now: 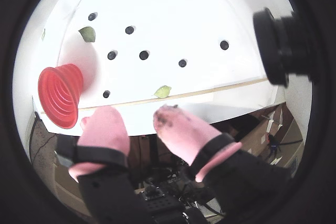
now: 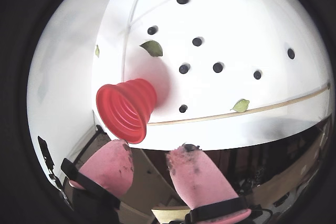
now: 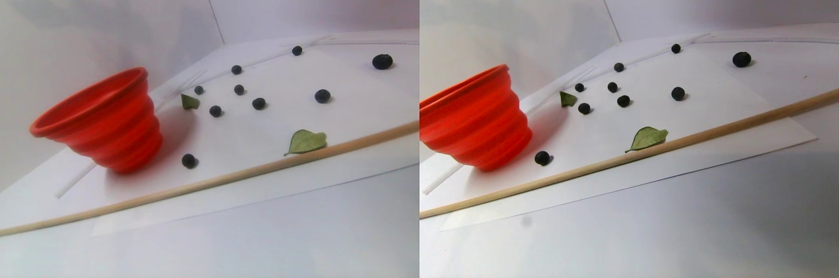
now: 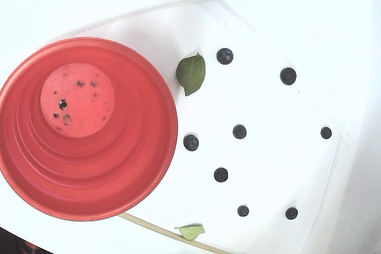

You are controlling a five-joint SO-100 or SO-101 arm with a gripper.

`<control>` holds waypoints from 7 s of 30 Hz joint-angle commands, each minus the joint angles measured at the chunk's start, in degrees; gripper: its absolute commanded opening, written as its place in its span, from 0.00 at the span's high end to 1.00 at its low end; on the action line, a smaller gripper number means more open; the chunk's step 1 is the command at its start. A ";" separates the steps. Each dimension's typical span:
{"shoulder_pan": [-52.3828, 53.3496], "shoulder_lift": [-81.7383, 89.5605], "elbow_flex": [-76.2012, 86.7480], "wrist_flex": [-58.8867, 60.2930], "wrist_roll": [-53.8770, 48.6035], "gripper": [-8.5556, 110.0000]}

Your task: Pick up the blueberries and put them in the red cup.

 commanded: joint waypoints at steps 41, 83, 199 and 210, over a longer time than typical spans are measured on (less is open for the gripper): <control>2.02 -17.75 8.96 -30.15 -25.05 0.81; 3.60 -35.24 9.23 -55.81 -35.24 0.79; 3.16 -71.19 -6.42 -89.38 -39.73 0.81; 2.29 -62.84 -3.25 -84.81 -38.14 0.81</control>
